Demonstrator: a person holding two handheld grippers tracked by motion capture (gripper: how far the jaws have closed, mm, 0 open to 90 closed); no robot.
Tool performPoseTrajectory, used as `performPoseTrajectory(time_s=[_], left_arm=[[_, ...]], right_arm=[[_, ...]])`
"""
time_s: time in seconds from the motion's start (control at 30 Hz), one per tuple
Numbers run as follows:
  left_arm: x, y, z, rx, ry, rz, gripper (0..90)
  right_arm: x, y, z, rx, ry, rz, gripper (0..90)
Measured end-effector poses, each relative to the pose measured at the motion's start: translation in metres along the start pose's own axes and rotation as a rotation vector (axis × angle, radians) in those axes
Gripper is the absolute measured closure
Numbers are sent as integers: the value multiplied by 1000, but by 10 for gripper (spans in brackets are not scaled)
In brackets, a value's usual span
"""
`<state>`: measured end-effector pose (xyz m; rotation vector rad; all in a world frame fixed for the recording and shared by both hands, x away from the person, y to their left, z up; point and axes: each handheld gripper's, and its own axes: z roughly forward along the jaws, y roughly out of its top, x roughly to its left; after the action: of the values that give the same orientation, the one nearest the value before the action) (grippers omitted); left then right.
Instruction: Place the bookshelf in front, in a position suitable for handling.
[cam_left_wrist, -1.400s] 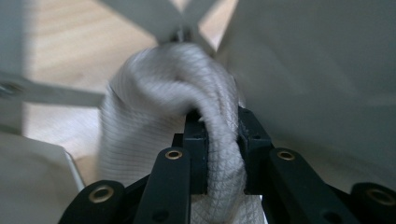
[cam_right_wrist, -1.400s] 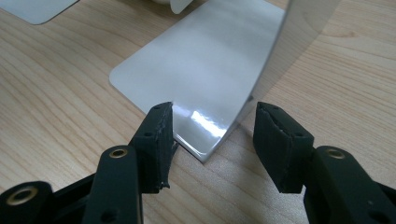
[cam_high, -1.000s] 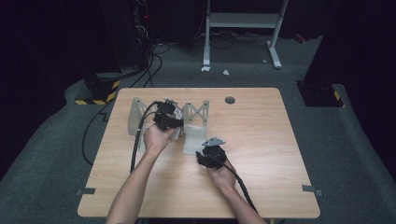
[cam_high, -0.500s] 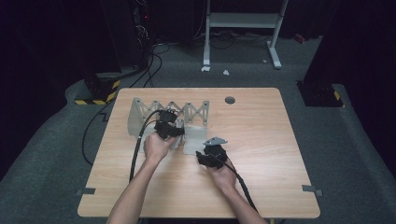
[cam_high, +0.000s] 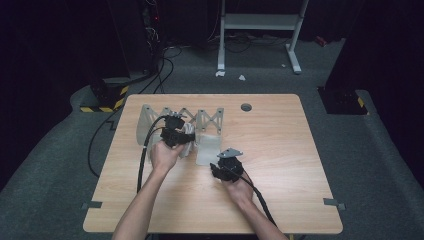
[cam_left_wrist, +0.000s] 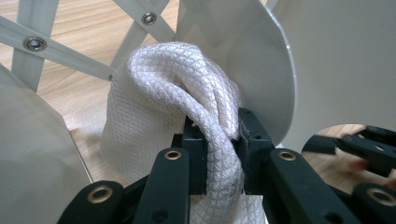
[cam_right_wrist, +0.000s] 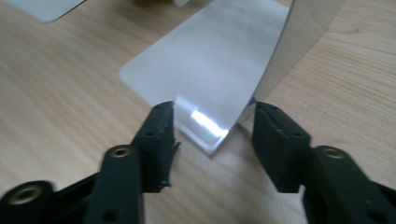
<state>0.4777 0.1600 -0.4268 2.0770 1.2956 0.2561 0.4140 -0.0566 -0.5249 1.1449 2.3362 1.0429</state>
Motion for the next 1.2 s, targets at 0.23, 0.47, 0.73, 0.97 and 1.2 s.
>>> performPoseTrajectory(time_s=[0.23,0.47,0.73,0.97,1.2], left_arm=[[7,-15,32,64,-19,-39,762],[5,-24,38,90,-24,-21,762],[4,-35,32,88,-40,-8,761],[2,-40,25,88,-58,6,758],[-8,-42,11,56,-103,29,757]], right_arm=[[-12,-15,-28,34,43,-47,543],[-58,-13,-49,-13,-41,43,527],[-72,21,-8,30,-101,71,531],[-63,30,16,27,-58,99,525],[-57,28,23,31,-62,91,510]])
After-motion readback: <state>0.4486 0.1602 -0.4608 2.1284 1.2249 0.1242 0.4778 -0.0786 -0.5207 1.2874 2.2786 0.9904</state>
